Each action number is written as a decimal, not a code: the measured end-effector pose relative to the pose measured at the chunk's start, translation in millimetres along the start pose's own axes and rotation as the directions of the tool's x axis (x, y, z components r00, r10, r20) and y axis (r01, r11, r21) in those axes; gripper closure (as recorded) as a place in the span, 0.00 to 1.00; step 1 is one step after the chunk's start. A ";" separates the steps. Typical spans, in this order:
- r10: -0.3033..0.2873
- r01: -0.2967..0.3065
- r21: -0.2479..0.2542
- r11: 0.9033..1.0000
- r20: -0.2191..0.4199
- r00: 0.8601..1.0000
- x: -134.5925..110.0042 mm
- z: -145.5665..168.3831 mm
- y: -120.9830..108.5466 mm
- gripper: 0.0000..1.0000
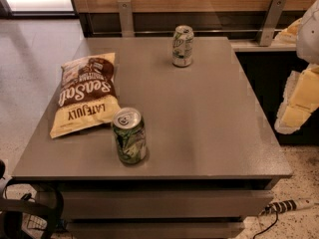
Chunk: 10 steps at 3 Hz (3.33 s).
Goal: Pick 7up can
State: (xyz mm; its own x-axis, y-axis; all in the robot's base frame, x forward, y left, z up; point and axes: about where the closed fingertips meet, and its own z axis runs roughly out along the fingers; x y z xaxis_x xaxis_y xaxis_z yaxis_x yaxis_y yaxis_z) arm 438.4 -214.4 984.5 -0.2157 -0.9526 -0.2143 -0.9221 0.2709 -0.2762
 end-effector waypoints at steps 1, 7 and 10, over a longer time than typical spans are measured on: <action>0.002 -0.002 0.004 1.000 0.002 1.000 -0.2 -0.5 -0.8 0.00; 0.303 -0.554 0.125 0.823 0.729 0.614 -50.0 45.1 -178.2 0.00; 0.272 -0.663 0.119 0.739 0.848 0.456 -82.8 99.0 -279.1 0.00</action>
Offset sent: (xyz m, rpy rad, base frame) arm 0.0734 -0.0175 -0.0115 0.2153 -0.1298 -0.1318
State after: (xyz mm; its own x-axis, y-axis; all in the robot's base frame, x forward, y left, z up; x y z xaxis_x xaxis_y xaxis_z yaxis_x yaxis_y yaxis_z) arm 745.4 -197.5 986.5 -0.0772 -0.2431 -0.9669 -0.5004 0.8483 -0.1733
